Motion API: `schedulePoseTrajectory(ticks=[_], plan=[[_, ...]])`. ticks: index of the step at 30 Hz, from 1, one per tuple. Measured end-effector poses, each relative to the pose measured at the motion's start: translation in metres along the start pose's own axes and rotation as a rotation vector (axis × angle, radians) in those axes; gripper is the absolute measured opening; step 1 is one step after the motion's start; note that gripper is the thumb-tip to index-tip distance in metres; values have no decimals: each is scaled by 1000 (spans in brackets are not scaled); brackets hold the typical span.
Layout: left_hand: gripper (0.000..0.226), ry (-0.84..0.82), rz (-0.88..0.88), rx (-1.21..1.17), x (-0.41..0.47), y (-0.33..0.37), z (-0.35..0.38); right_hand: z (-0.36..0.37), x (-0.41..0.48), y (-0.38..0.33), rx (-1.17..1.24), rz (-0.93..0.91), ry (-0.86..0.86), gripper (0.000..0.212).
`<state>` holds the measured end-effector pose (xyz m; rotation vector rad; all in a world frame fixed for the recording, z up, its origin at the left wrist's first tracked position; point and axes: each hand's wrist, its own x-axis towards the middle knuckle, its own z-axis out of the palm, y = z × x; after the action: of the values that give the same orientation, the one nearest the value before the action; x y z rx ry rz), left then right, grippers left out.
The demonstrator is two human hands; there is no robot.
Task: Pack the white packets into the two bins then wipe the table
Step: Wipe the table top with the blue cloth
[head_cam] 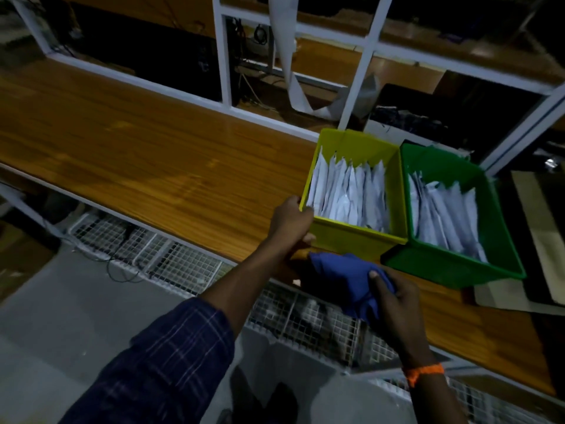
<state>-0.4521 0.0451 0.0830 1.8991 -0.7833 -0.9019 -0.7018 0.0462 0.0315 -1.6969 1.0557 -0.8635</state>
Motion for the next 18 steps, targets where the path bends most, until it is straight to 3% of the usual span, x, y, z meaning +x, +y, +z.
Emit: schedulePoseTrajectory(ticks=[3, 6, 10, 12, 15, 17, 18], plan=[[29, 106, 33, -59, 8, -4, -3, 4, 3, -7, 73, 9, -1, 20], [22, 210, -6, -152, 19, -10, -40, 12, 9, -13, 136, -16, -92, 21], [22, 295, -110, -166, 46, -34, -136, 35, 21, -19, 124, -7, -111, 21], [4, 271, -137, -10, 66, -59, -199, 54, 28, -24, 120, -12, -102, 21], [38, 325, -178, 224, 90, -92, -285, 85, 37, -38, 85, -33, -8, 20], [41, 309, -137, 443, 94, -103, -323, 103, 42, -56, 22, -88, 100, 24], [37, 354, -152, 333, 102, -108, -337, 111, 46, -67, -8, -123, 152, 25]])
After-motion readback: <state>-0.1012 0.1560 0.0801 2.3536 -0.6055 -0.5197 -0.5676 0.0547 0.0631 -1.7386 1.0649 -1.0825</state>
